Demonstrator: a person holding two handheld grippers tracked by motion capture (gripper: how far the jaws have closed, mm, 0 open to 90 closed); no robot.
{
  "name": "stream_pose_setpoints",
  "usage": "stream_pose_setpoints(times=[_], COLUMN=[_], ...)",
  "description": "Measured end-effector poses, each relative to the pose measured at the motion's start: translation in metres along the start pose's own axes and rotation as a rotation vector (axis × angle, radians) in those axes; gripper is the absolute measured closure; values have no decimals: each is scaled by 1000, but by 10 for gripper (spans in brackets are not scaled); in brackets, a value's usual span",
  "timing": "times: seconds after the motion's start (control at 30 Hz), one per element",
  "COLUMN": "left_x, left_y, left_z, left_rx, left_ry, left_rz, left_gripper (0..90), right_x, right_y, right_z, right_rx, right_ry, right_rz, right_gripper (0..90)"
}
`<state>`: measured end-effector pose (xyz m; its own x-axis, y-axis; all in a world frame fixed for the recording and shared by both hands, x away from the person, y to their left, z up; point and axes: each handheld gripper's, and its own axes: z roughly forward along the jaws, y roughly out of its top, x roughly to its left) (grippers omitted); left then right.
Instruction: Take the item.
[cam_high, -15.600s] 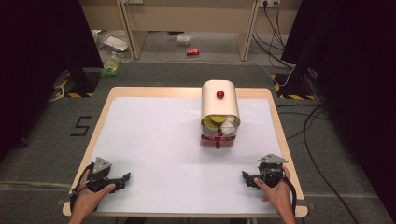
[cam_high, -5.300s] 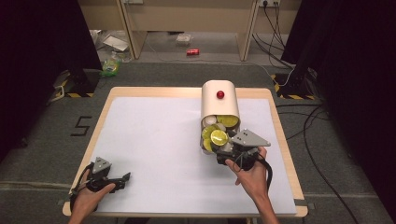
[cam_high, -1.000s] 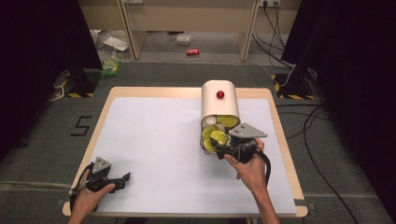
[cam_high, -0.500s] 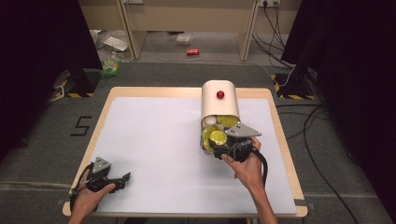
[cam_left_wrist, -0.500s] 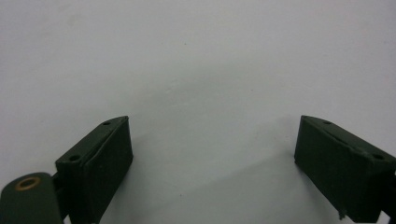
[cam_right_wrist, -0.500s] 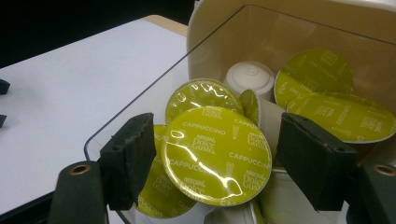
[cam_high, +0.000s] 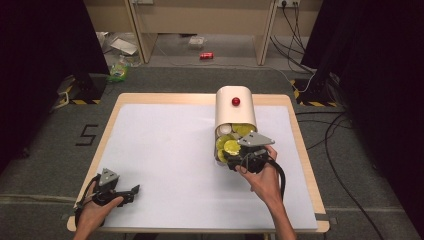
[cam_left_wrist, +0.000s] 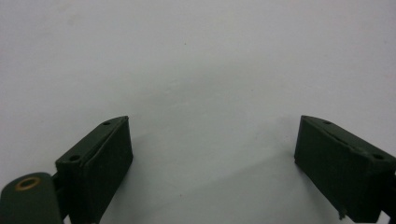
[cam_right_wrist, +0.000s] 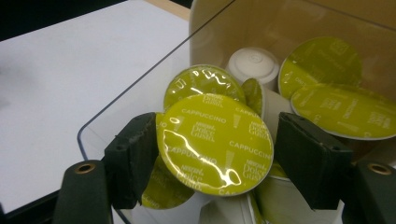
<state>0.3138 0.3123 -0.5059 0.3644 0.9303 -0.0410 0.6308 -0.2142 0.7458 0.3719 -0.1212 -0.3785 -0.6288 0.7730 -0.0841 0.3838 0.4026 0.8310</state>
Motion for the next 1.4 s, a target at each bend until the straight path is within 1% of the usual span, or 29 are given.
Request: stream_pose_setpoints(times=[0.07, 0.13, 0.2, 0.37, 0.63, 0.87, 0.97, 1.1, 1.23, 1.4], left_x=[0, 0, 0, 0, 0, 0, 0, 0, 0, 0], left_y=[0, 0, 0, 0, 0, 0, 0, 0, 0, 0], left_z=[0, 0, 0, 0, 0, 0, 0, 0, 0, 0], left_rx=[0, 0, 0, 0, 0, 0, -1, -1, -1, -1], left_ry=[0, 0, 0, 0, 0, -1, 0, 0, -1, -1], left_rz=[0, 0, 0, 0, 0, -1, -1, 0, 0, 0], left_gripper=[105, 105, 105, 105, 105, 105, 105, 105, 105, 105], right_x=[0, -1, -1, 0, 0, 0, -1, -2, -6, -12], right_y=[0, 0, 0, 0, 2, 5, 7, 8, 7, 5], right_z=[0, -1, -1, -1, -6, -18, -24, -32, -40, -50], right_rx=[6, 10, 11, 4, -24, -69, -85, -110, -134, -163], right_ry=[7, 5, 14, 8, 20, 30, 31, 37, 42, 35], right_rz=[-2, -12, -7, -18, -12, 0, -2, 11, 24, 45], right_gripper=[356, 382, 386, 389, 389, 390, 390, 389, 389, 390])
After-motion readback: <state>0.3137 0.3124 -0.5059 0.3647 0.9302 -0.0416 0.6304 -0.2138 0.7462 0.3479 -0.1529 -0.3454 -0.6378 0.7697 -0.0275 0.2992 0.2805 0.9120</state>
